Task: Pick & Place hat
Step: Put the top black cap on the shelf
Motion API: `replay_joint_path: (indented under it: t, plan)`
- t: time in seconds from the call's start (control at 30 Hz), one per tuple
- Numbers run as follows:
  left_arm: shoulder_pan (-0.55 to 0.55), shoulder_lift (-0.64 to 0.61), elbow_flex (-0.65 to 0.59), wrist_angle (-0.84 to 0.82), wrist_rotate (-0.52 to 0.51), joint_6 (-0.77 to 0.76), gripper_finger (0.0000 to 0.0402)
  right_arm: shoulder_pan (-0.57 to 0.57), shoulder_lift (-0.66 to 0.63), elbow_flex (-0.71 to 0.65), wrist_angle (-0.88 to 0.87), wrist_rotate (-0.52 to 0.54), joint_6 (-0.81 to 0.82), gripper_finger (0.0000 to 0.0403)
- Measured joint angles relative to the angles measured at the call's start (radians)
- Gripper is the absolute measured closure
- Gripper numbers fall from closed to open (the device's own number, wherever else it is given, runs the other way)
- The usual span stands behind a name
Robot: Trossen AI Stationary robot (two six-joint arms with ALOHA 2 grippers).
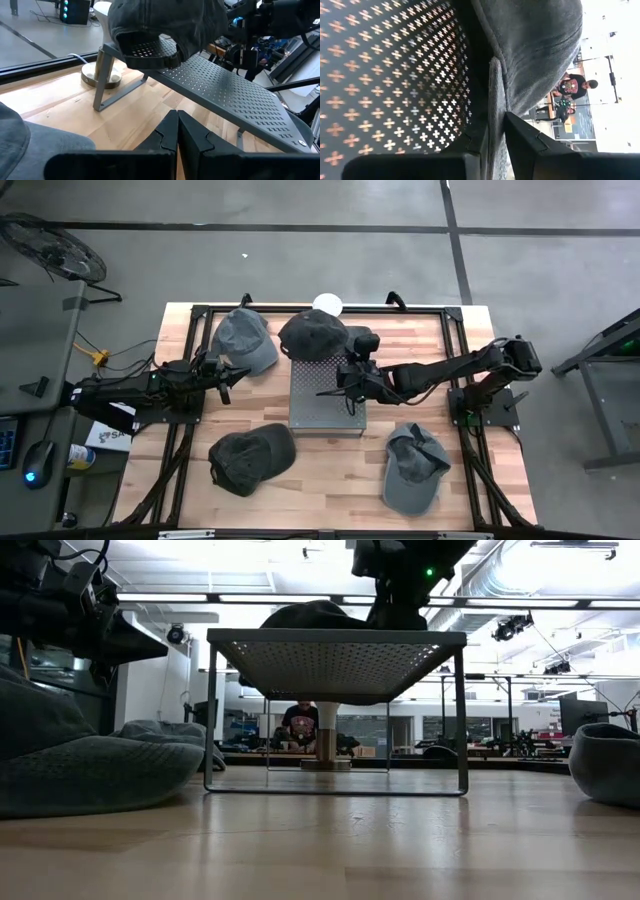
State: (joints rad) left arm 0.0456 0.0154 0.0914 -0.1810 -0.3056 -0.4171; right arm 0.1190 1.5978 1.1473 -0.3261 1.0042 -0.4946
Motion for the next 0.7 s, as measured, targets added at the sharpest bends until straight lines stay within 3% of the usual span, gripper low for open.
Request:
replay_joint_path:
  t: [0.27,0.7]
  plan:
    - [0.0,0.0,0.0,0.0,0.0,0.0,0.04,0.001,0.0,0.0,0.001,-0.015,0.026,0.0331]
    - [0.0,0.0,0.0,0.0,-0.001,0.0,0.04,0.019,0.0,0.0,0.001,-0.154,0.154,0.0236]
